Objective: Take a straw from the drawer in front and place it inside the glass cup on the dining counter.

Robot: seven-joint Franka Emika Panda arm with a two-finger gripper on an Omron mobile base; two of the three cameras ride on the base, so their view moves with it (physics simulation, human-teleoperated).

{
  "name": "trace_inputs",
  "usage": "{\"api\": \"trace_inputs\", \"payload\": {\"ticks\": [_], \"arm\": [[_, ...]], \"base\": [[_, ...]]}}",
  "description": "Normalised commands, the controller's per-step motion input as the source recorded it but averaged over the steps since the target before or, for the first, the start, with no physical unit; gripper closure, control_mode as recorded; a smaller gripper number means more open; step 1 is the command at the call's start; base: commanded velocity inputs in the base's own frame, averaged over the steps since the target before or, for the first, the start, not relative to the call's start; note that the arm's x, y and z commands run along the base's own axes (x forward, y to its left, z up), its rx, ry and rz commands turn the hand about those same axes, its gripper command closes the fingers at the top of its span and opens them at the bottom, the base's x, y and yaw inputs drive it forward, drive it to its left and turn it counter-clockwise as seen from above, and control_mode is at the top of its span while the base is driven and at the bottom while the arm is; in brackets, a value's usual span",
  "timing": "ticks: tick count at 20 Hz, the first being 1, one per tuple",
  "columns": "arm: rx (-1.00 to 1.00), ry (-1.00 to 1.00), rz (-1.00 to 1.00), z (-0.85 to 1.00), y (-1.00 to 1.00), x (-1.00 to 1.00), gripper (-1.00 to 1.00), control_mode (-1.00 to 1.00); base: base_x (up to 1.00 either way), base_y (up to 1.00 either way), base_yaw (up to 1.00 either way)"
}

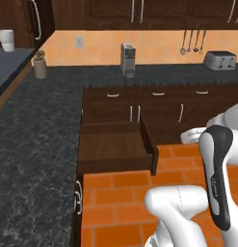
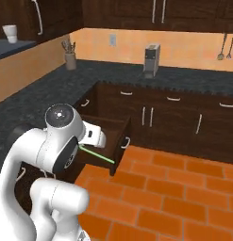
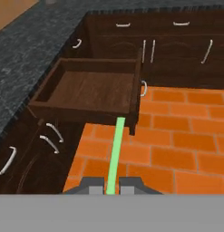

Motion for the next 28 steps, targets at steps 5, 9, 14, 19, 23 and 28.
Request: {"api": "trace_inputs", "payload": {"ticks": [5,9,14,19,23,28], "arm": [[0.0,0.0,0.0,0.0,0.0,0.0,1.0,1.0],[0.0,0.0,0.0,0.0,0.0,0.0,1.0,1.0],[0.0,0.0,0.0,0.0,0.0,0.0,1.0,1.0],[0.0,0.0,0.0,0.0,0.0,0.0,1.0,1.0],[0.0,0.0,0.0,0.0,0.0,0.0,1.0,1.0],[0.0,0.0,0.0,0.0,0.0,0.0,1.0,1.0]], "base": [[-0.26,-0.01,-0.72],[-0.01,-0.13,-0.7],[0.11,-0.13,-0.63],[0.53,0.0,-0.46],[0.75,0.0,-0.33],[1.0,-0.02,-0.13]]}}
